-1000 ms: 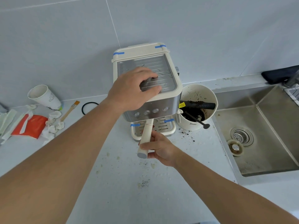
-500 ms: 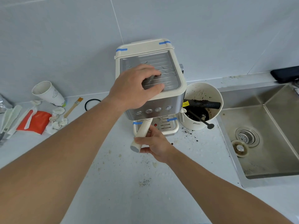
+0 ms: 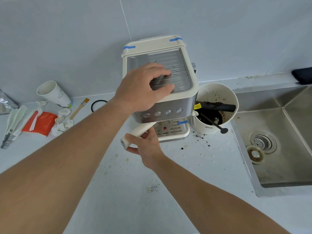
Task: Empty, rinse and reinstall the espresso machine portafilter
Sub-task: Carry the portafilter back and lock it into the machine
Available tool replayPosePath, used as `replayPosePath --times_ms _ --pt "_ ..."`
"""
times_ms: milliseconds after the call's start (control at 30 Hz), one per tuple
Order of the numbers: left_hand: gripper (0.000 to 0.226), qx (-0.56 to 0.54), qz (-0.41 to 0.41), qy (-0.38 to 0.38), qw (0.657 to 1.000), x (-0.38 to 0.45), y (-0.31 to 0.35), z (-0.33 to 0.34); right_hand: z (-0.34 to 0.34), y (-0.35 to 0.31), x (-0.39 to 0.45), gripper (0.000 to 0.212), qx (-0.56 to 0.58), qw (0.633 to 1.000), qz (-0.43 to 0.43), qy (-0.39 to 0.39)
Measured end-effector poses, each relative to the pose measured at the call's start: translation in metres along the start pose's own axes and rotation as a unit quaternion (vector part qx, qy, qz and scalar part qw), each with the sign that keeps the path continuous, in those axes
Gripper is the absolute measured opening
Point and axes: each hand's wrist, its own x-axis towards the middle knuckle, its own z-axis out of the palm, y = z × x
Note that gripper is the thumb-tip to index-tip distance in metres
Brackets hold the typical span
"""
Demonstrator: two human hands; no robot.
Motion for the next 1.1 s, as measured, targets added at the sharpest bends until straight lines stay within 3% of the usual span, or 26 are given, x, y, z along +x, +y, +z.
replayPosePath --times_ms 1100 --pt "0.043 -0.004 -0.003 0.008 1.000 -0.002 0.002 0.000 0.011 0.007 0.010 0.057 -0.043 0.999 -0.010 0.002"
